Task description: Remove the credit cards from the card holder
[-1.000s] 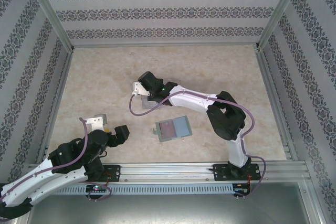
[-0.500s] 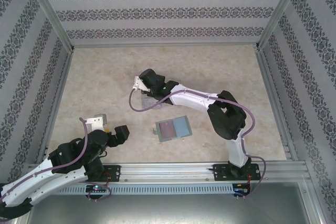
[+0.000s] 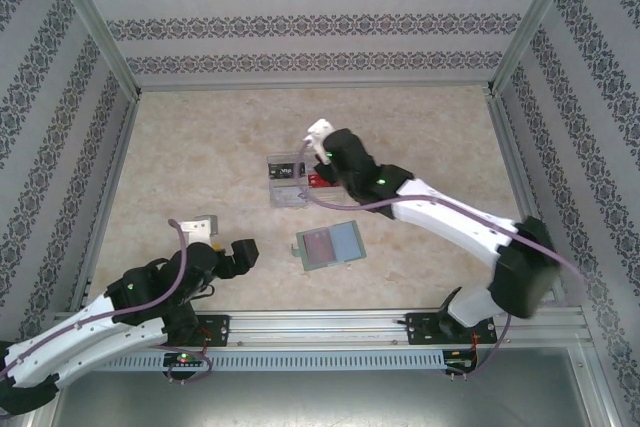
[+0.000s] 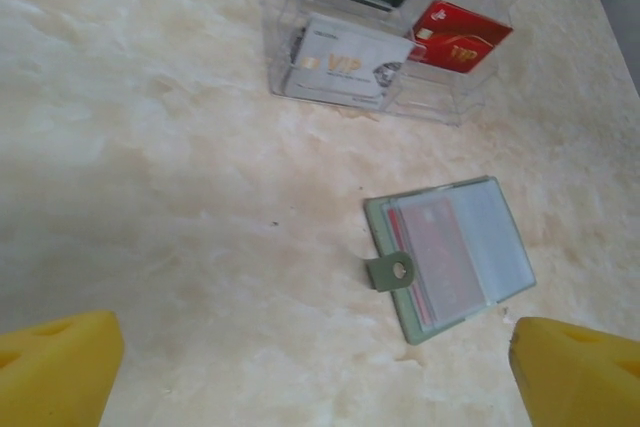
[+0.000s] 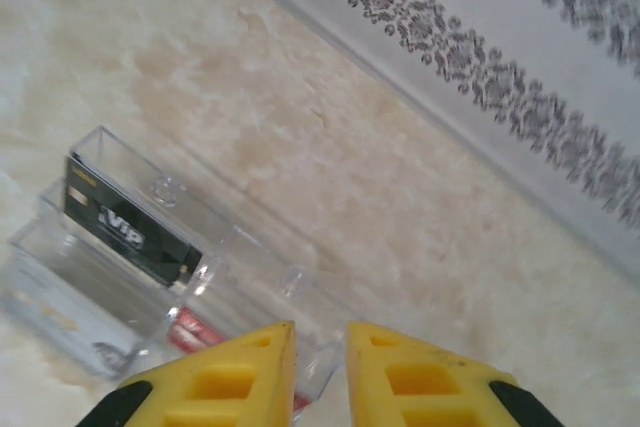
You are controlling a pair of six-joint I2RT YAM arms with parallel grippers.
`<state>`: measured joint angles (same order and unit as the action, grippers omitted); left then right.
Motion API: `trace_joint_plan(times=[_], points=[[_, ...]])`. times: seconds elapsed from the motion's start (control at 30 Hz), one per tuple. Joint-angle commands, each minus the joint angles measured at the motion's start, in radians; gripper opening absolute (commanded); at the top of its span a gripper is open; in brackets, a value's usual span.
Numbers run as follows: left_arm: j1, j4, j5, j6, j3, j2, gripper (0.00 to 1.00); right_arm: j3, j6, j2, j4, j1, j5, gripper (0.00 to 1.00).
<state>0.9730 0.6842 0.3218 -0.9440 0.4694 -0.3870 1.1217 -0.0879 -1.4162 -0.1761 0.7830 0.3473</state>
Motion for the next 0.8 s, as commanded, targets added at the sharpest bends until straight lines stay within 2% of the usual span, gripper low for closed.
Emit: trace_joint_plan(times=[0.0,0.07,0.13,0.3,0.5,0.67,0.77], points=[[-0.011,-0.167,-0.062,0.039,-0.015,-0.052,0.94,-0.136,0.332,0.095,-0.015,-0.055,-0.209,0.15],[-0.011,-0.220,-0.082,0.038,-0.014,-0.101,0.91,-0.224,0.421,0.153,-0.001,-0.091,-0.295,0.12],[-0.010,-0.275,-0.108,0.033,-0.014,-0.159,0.84,-0.308,0.494,0.205,0.008,-0.114,-0.337,0.03],[-0.011,-0.389,-0.165,0.006,-0.004,-0.324,0.75,-0.487,0.586,0.269,0.025,-0.122,-0.384,0.02],[0.002,-0.490,-0.204,-0.022,0.021,-0.511,0.67,-0.660,0.683,0.308,0.083,-0.149,-0.439,0.10],[0.028,-0.535,-0.211,-0.024,0.069,-0.637,0.62,-0.717,0.720,0.287,0.124,-0.153,-0.466,0.11],[0.039,-0.542,-0.215,-0.022,0.107,-0.710,0.61,-0.727,0.733,0.248,0.151,-0.153,-0.480,0.20]])
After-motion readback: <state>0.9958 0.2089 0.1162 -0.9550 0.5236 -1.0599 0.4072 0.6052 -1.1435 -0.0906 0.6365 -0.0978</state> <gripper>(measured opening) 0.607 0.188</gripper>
